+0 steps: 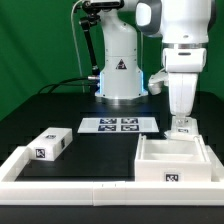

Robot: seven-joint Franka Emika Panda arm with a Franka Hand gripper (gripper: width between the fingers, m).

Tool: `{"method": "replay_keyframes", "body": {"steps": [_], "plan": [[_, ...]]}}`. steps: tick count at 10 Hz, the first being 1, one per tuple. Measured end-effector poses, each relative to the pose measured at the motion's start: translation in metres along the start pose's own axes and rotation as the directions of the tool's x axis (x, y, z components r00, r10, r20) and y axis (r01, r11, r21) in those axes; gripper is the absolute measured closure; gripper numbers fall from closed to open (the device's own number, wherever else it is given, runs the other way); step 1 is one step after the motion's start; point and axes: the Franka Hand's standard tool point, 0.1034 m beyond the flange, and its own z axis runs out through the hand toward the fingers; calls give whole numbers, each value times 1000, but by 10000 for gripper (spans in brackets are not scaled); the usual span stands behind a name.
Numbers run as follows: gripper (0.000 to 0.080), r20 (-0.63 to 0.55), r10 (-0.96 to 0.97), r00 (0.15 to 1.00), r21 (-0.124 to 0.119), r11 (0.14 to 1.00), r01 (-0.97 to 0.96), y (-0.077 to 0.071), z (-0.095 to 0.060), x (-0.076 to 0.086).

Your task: Assemble cabinet

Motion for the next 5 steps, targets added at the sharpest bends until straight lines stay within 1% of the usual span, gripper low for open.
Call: {"method": "replay_keyframes", "body": {"steps": [1,5], "plan": [[731,-2,0,1000,-2,1000,0,3,0,0],[731,-5,0,1000,-1,1000,0,2,3,1]]}}
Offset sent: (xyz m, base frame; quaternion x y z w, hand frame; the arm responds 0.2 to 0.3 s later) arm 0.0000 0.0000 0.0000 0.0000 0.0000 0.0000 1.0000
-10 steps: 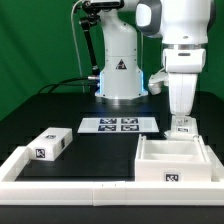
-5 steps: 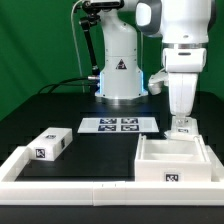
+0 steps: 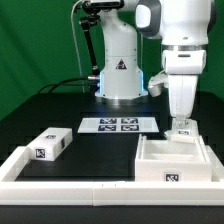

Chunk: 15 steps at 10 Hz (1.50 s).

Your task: Assemble cabinet

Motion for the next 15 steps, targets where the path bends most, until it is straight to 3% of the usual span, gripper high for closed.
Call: {"method": "replay_keyframes", "body": {"steps": [3,5,8,13,15], "plan": [[730,-7,-9,1000,-6,1000,9,5,3,-1],[729,-4,6,1000,-10,1000,-6,30,2,0],[729,8,21,1000,-4,1000,-21,52,0,-1],[729,7,12,1000,-5,1000,-12,54,1,-2],[729,1,-3,1000,-17,1000,3,79,0,-2]]}}
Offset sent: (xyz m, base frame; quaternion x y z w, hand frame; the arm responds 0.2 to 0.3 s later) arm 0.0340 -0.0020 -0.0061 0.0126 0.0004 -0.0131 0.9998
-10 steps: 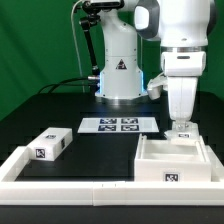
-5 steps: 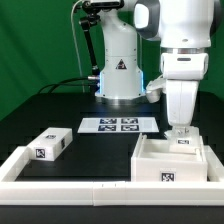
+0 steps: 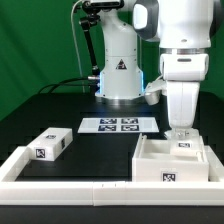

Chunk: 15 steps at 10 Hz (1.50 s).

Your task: Assemble cabinet

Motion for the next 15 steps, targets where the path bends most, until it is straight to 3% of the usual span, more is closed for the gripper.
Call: {"method": "replay_keyframes", "body": {"steps": [6,11,12,13,14,15], "plan": [[729,-7,-10,1000,-14,1000,10,32,1,1],[729,-6,-14,1000,-17,1000,14,33,0,1],[557,-7,-15,1000,-17,1000,14,33,0,1],[557,-7,-16,1000,-22,1000,16,34,-3,2],[374,-7,-18,1000,-28,999,18,34,-8,3],[240,-6,-14,1000,-33,999,13,32,-13,5]]}}
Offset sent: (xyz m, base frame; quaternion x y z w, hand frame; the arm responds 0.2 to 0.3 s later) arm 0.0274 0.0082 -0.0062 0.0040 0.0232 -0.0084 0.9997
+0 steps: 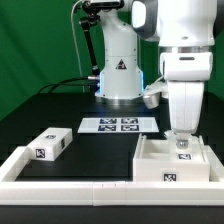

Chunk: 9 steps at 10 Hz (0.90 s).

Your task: Assemble cabinet

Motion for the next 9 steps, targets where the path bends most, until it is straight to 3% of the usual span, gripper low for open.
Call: {"method": "replay_keyframes", "body": {"steps": [1,2,3,5,7,9], "plan": [[240,1,0,1000,-4,1000,0,-3,-6,1],[71,3,16,1000,-10,1000,-16,-9,-12,3],[13,5,22,1000,-9,1000,-22,-22,-17,8],[2,4,1,1000,-14,1000,-1,-49,-24,8],[2,-26,-15,1000,-33,999,14,-75,-16,11],[2,-22,-11,1000,-30,1000,11,-73,-17,9]]}}
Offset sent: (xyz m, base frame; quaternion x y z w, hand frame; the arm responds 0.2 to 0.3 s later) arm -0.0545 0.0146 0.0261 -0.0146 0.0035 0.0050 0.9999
